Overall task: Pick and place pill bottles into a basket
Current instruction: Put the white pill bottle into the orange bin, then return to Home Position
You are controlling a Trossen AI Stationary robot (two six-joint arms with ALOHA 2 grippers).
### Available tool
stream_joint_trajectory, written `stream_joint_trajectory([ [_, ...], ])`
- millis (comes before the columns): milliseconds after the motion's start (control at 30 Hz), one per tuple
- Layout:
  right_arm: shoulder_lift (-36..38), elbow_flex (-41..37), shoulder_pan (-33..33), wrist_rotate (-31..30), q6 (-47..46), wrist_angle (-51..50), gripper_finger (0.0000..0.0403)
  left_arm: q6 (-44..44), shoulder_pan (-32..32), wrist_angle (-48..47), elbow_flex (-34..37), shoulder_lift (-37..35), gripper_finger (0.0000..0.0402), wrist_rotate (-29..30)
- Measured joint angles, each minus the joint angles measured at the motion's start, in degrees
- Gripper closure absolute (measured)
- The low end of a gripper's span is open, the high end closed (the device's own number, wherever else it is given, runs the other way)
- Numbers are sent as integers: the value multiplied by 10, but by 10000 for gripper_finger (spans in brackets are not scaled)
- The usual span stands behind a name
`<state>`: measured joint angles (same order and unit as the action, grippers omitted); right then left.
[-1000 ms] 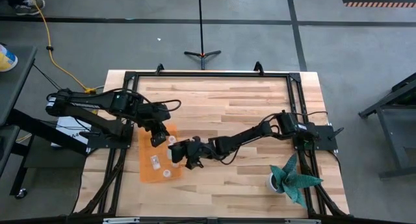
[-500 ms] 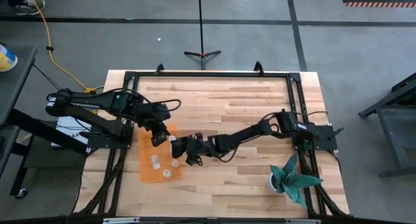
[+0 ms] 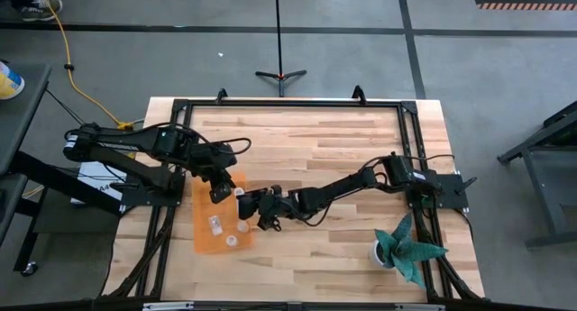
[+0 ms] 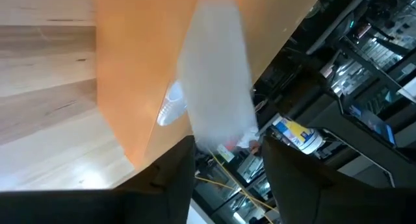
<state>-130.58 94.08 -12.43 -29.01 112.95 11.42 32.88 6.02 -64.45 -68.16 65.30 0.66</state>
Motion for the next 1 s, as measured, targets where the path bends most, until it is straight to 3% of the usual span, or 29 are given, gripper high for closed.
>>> stream_joint_trajectory([
  [267,0,0,-8,-10,0,15,226,0,0,0,0,0,224,0],
  [467,0,0,-15,-95,-32,139,232,0,0,1,0,0,224,4],
  [533,3,0,-16,-127,-72,175,232,-5,0,2,0,0,224,28],
  [633,25,-4,-10,-135,-196,150,233,-23,1,11,-1,0,224,69],
  [800,114,-48,14,-49,-432,45,258,-67,1,46,-1,-7,224,106],
  [1000,271,-182,60,138,-696,9,316,-113,1,76,0,-30,225,169],
])
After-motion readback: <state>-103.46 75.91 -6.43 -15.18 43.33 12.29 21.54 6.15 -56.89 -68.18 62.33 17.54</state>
